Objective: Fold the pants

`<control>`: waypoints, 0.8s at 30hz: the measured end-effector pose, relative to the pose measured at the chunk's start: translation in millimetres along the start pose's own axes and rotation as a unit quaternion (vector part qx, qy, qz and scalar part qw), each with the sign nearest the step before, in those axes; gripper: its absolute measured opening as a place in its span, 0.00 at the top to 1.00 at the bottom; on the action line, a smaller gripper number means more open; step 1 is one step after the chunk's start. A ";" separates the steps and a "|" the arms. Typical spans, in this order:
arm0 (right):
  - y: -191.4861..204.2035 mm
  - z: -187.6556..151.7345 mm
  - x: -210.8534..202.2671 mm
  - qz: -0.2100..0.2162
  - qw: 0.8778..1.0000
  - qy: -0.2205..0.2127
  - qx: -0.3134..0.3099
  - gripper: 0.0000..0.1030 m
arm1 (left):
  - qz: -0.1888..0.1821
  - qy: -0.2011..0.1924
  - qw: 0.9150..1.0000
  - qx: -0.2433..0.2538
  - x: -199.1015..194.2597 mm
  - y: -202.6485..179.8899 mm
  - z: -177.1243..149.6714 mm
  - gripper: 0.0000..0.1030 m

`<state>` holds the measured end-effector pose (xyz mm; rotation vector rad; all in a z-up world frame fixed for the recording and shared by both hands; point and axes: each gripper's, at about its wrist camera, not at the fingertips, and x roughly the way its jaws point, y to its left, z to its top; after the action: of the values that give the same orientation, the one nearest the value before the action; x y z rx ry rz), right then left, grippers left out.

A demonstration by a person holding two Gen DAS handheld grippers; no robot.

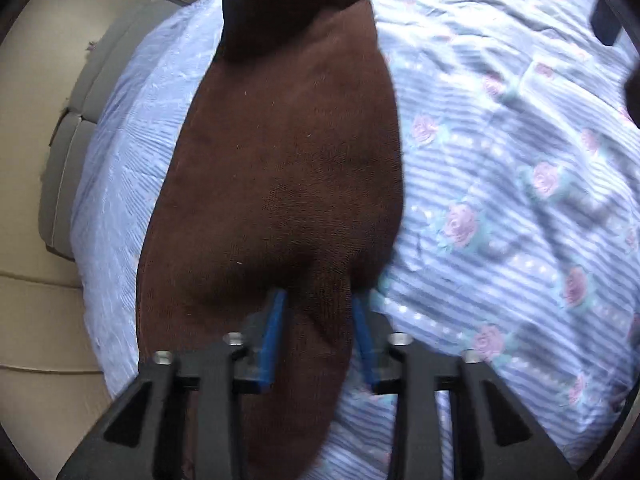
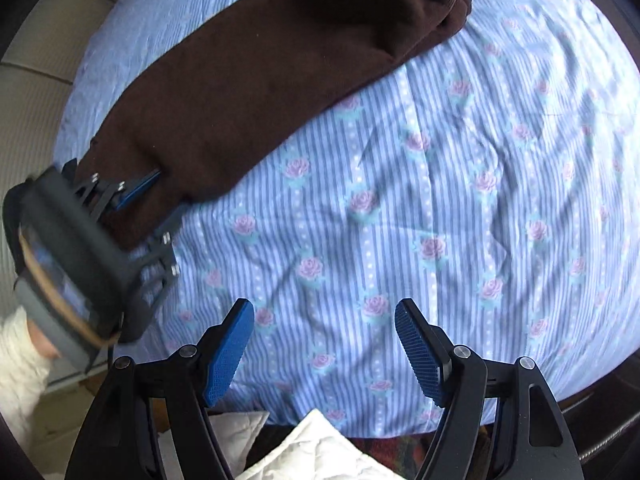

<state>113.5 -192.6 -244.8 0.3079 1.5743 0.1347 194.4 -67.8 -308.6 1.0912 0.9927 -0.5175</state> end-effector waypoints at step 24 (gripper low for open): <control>114.8 121.5 -21.9 0.171 0.966 -0.077 -0.179 0.31 | -0.257 0.026 0.877 -0.406 41.6 194.7 -24.1 0.85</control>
<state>247.0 -102.0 -195.8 0.2944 1.3024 0.6408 355.1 37.9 -252.1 0.0746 1.3802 -0.4195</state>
